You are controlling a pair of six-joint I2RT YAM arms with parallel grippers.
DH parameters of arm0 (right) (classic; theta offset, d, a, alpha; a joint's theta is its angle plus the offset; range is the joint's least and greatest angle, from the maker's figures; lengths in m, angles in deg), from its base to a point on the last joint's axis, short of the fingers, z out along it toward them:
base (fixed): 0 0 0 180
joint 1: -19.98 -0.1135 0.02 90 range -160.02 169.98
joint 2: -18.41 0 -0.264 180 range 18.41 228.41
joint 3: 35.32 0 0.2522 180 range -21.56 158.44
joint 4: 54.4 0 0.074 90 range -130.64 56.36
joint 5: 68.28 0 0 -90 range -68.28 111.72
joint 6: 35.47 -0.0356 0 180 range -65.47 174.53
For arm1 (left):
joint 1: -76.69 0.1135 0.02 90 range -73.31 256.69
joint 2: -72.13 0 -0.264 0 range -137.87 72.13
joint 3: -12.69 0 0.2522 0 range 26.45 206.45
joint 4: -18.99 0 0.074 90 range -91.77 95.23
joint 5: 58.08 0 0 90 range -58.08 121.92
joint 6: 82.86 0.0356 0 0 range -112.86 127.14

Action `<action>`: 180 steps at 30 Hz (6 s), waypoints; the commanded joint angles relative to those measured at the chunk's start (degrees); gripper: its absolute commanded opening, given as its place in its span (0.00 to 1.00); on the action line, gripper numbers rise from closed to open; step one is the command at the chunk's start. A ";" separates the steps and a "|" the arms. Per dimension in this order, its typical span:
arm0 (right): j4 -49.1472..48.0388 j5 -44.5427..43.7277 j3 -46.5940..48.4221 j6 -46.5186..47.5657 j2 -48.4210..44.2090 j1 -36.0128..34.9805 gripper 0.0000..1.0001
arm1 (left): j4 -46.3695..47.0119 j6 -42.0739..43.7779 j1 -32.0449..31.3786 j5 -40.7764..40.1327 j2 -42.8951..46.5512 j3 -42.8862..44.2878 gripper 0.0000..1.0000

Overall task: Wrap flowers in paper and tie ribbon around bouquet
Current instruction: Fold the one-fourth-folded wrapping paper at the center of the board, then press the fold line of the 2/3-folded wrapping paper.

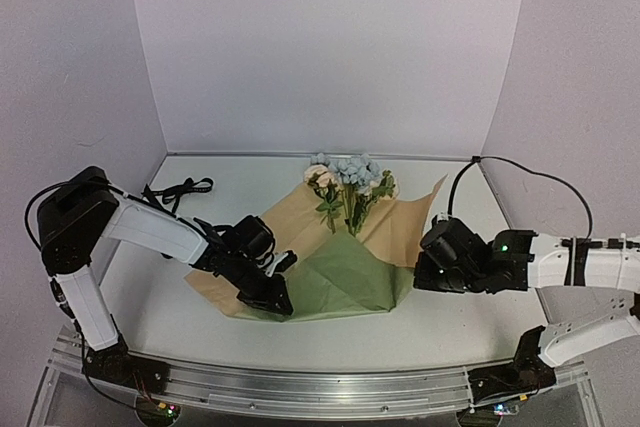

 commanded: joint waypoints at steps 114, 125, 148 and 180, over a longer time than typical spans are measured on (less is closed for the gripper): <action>-16.80 23.00 7.94 -6.09 33.11 -2.84 0.26 | 20.14 -10.39 14.96 -6.75 -8.32 9.72 0.00; -12.53 21.98 9.01 -5.82 33.72 -2.84 0.25 | 15.66 -9.98 14.95 -12.04 -8.72 11.94 0.09; -10.59 23.14 11.03 -2.86 32.57 -2.81 0.26 | 7.84 -11.10 0.60 -3.32 -3.97 14.92 0.11; -39.52 48.87 15.43 -8.32 41.30 15.77 0.31 | -0.14 -8.62 -0.75 -9.34 -7.59 9.57 0.00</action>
